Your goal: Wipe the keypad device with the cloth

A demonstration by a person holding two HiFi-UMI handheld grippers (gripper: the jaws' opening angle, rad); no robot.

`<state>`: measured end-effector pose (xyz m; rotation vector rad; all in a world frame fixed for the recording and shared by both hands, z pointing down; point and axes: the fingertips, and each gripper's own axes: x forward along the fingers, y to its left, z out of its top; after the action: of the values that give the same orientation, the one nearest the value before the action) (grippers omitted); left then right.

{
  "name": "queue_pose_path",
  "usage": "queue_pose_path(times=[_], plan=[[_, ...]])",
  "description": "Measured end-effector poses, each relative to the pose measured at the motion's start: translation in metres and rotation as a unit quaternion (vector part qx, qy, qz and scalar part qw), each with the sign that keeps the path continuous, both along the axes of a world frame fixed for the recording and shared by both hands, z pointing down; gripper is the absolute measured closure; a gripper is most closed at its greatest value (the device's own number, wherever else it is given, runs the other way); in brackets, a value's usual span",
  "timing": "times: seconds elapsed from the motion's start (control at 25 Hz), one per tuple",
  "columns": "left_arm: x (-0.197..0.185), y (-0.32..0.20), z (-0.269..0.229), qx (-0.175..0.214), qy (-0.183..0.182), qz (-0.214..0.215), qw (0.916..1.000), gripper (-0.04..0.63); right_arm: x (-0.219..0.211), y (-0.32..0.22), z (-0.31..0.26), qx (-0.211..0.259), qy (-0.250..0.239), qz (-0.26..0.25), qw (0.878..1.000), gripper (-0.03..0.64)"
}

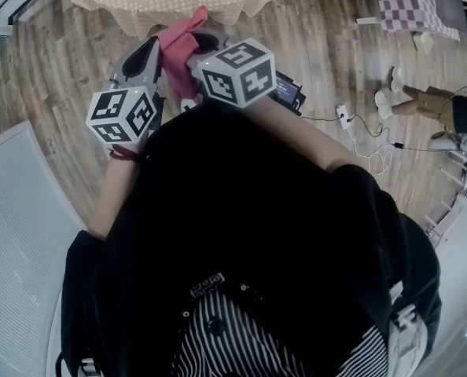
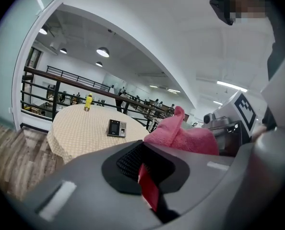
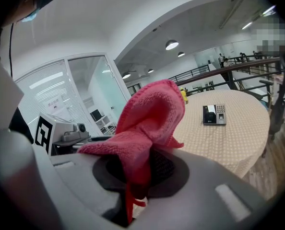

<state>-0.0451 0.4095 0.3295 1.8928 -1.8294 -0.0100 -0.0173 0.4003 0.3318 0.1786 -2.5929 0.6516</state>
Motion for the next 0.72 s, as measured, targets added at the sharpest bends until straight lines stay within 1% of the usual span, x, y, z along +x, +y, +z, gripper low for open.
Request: queue_pose_path(times=[0.24,0.4,0.72], plan=[[-0.01,-0.075,0.004,-0.013,-0.01,0.008,0.9998,0.598,-0.011,-0.076,0.005,-0.014,-0.001,0.003,1.0,0.554],[-0.029,-0.128,-0.002,-0.013,-0.014,-0.001,0.9998,0.598,-0.03,-0.129,-0.001,-0.017,-0.008,-0.003,1.0,0.554],[-0.05,-0.228,-0.014,-0.025,-0.02,-0.022,0.9992,0.598,-0.051,-0.231,-0.012,-0.03,-0.016,-0.024,0.999,0.554]])
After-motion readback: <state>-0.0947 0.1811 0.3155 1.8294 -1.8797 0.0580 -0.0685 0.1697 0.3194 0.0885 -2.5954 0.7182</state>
